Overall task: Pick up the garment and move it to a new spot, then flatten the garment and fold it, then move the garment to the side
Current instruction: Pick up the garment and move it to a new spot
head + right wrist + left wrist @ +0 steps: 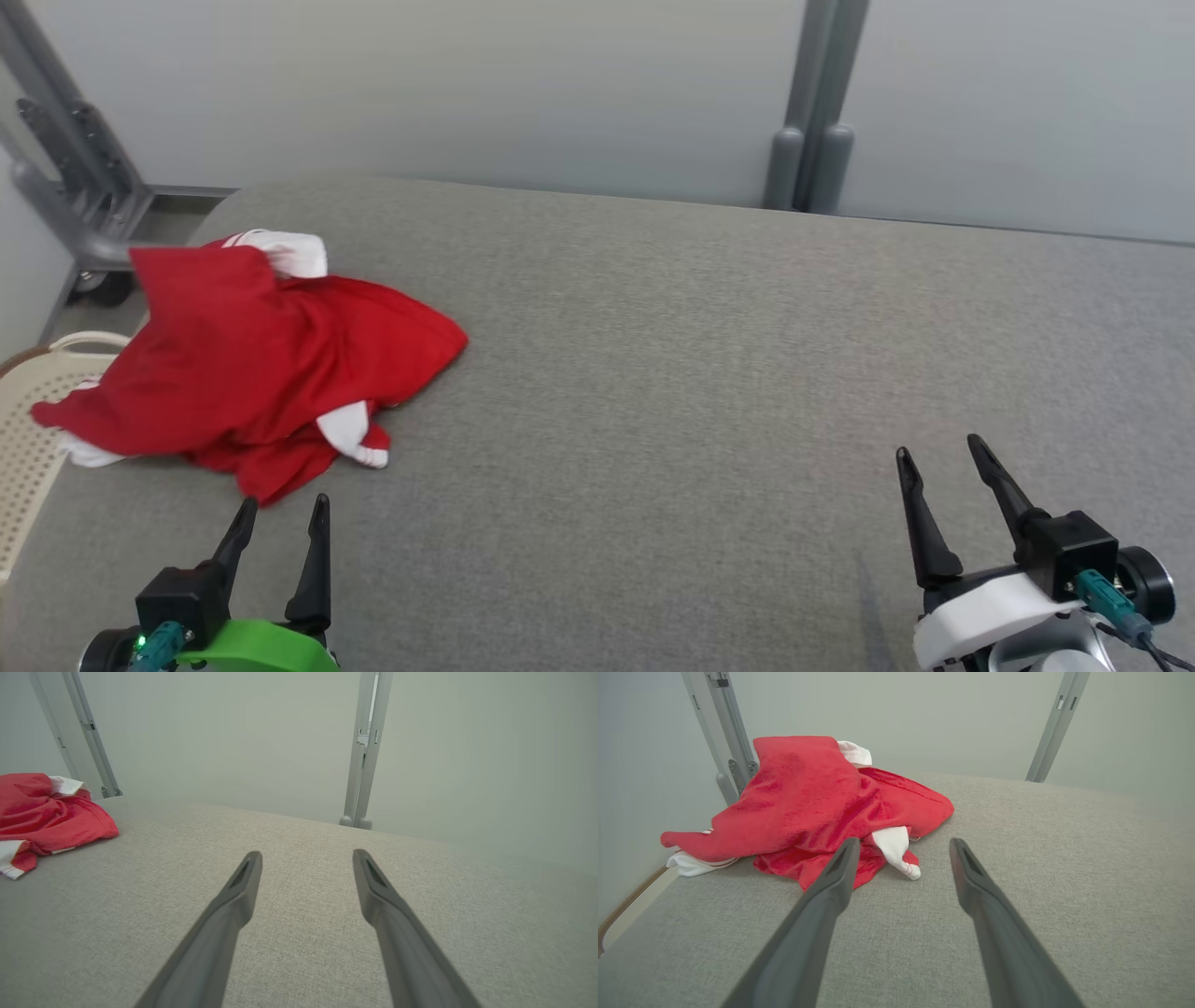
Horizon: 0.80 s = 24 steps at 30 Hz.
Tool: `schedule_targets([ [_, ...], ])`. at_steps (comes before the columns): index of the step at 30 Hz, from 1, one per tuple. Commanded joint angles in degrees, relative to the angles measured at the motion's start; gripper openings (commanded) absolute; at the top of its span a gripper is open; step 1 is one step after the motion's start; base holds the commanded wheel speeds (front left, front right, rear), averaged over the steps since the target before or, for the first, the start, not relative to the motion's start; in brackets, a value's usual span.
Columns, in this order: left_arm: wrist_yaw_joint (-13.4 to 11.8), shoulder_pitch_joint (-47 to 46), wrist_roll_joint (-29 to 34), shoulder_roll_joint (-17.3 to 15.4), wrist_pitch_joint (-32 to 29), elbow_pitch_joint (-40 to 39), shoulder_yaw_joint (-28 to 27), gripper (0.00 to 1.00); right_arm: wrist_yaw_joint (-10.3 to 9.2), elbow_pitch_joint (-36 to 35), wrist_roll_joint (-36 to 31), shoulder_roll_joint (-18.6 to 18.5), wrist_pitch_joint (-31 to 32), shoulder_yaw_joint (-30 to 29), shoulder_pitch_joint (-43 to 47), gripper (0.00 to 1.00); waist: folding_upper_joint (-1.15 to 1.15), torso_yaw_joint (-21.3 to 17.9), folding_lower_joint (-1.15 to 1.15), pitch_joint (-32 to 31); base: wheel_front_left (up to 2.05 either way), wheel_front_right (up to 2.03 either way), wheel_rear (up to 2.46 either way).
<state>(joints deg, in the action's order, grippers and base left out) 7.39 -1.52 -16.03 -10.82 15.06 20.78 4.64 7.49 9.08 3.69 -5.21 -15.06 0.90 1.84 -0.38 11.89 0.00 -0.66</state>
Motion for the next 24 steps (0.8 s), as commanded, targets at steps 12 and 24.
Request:
schedule_targets([
  [12,0.2,1.8,1.4,0.3,0.1,0.8,-3.0,1.0,0.0,1.1,1.2,0.4,-0.2,5.2,-2.9,1.0,0.38,13.7,0.0,-1.5,0.0,0.0,0.0],
  [24,0.2,-15.5,-4.2,1.4,-7.1,7.0,-4.1,1.0,0.0,-2.5,-0.4,-3.5,-0.2,7.3,-7.3,1.0,0.38,11.1,0.0,8.5,0.0,0.0,0.0],
])
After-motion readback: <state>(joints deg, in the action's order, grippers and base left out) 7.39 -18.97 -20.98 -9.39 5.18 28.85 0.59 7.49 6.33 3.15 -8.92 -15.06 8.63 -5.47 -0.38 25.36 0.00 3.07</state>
